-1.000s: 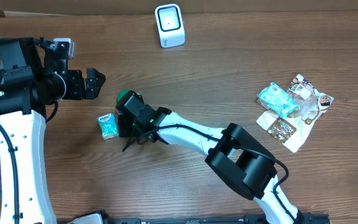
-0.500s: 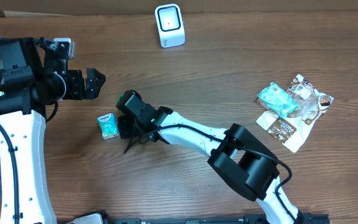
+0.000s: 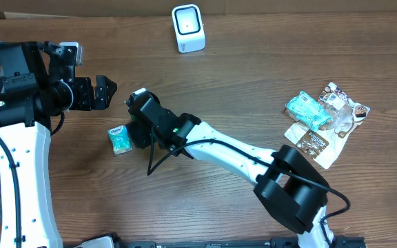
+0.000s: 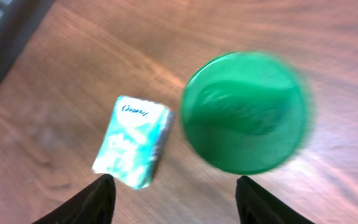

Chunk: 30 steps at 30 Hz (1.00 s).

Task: Scan the item barcode
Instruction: 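Grasp the green-lidded jar by its lid with the right gripper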

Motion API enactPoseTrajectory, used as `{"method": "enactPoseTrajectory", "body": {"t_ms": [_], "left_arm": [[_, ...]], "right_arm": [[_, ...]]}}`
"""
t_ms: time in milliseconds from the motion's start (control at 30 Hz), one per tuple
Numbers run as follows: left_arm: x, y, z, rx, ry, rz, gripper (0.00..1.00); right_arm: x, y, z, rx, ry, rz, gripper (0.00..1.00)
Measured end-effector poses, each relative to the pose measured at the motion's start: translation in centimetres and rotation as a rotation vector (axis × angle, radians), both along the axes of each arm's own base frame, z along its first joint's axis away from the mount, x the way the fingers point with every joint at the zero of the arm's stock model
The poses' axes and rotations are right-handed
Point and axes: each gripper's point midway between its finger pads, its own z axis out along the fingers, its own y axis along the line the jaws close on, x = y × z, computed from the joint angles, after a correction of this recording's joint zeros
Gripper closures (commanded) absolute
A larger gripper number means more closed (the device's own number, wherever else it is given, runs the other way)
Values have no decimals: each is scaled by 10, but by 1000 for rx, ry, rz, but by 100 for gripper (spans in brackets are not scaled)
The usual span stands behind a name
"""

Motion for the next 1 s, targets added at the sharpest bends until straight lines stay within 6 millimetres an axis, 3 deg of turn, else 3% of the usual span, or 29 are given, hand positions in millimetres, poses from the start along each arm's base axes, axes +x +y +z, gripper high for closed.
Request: {"method": "enactPoseTrajectory", "body": {"t_ms": [233, 533, 633, 833, 1000], "left_arm": [[0, 0, 0, 0, 0, 0, 1], [0, 0, 0, 0, 0, 0, 1], [0, 0, 0, 0, 0, 0, 0], [0, 0, 0, 0, 0, 0, 1], [0, 0, 0, 0, 0, 0, 0]], "right_arm": [[16, -9, 14, -53, -120, -10, 0], [39, 7, 41, 31, -260, -15, 0], [43, 10, 36, 35, -276, -15, 0], [45, 14, 2, -4, -254, -5, 0], [47, 15, -10, -13, -247, -4, 0]]}}
